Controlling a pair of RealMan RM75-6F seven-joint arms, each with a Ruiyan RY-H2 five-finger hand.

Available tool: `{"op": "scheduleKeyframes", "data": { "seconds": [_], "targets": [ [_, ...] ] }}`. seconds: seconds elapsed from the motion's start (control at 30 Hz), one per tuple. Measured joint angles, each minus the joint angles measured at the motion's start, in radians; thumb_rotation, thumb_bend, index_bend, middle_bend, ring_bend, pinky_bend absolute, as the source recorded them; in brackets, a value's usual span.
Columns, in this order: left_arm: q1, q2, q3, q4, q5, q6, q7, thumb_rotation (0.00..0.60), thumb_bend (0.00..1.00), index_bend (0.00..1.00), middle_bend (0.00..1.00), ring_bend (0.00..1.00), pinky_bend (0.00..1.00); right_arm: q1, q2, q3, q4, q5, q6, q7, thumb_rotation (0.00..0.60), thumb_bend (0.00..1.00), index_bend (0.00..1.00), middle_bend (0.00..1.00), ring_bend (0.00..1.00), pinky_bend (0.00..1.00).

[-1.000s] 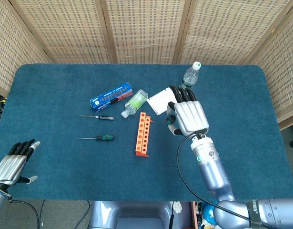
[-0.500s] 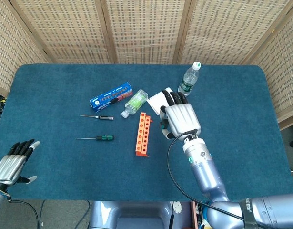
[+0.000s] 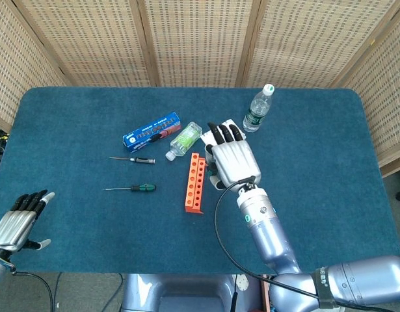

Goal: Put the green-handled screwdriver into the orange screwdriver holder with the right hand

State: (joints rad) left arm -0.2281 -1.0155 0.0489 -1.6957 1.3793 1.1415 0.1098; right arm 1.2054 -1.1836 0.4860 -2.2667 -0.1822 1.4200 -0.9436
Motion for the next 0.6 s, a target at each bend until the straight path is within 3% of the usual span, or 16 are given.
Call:
{"op": "scheduleKeyframes", "data": {
  "seconds": [0.6],
  "targets": [
    [-0.004,0.004,0.001,0.008,0.004,-0.007,-0.026,0.6,0.06,0.03,0.0,0.0,0.0,0.077,-0.076,-0.023,0.079,0.003,0.0,0.014,0.6,0.27,0.62,0.01,0.0,0.0]
  ]
}}
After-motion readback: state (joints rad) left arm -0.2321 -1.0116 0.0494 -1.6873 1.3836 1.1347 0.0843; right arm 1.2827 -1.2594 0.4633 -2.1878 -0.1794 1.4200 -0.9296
